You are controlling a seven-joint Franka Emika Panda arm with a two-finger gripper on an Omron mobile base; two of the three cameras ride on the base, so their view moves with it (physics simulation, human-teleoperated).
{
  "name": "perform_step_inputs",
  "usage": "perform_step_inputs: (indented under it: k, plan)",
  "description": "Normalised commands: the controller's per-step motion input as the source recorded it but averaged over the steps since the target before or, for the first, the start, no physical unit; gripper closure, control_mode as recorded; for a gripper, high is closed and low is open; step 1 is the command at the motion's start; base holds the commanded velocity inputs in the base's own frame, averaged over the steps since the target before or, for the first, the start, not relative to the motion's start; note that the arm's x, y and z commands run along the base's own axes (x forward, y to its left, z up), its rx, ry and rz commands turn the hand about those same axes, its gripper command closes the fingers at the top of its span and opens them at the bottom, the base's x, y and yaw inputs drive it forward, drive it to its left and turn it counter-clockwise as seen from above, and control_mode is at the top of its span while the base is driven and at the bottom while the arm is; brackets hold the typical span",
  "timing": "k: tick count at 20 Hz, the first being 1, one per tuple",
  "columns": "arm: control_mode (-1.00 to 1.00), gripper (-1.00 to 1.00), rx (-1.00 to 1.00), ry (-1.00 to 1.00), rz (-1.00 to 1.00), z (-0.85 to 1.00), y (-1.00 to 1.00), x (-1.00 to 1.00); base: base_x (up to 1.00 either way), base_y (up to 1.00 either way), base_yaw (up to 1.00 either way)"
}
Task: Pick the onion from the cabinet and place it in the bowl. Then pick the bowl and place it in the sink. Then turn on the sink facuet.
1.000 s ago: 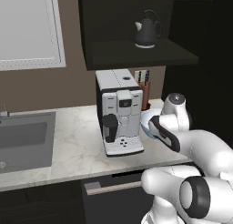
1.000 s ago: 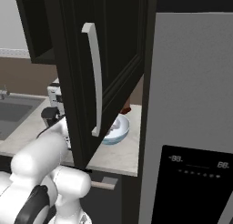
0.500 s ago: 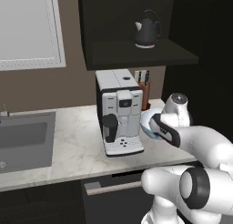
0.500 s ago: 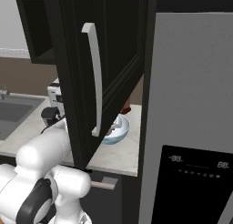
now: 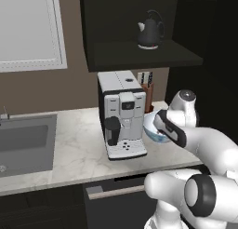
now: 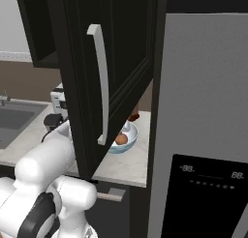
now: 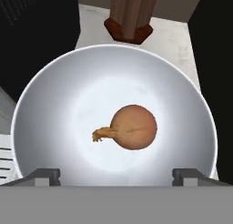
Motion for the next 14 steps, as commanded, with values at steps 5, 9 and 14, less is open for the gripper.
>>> perform_step_inputs:
  k: [5,9,14]
  plan:
    - [-1.0,-1.0,0.04,0.0,-0.06,0.46,0.0,-0.56,0.0,0.0,0.0]
    - [-1.0,-1.0,0.11,0.0,-0.27,0.07,0.0,-0.69,0.0,0.0,0.0]
    - [-1.0,-1.0,0.09,0.01,-0.28,-0.01,0.0,-0.37,0.0,0.0,0.0]
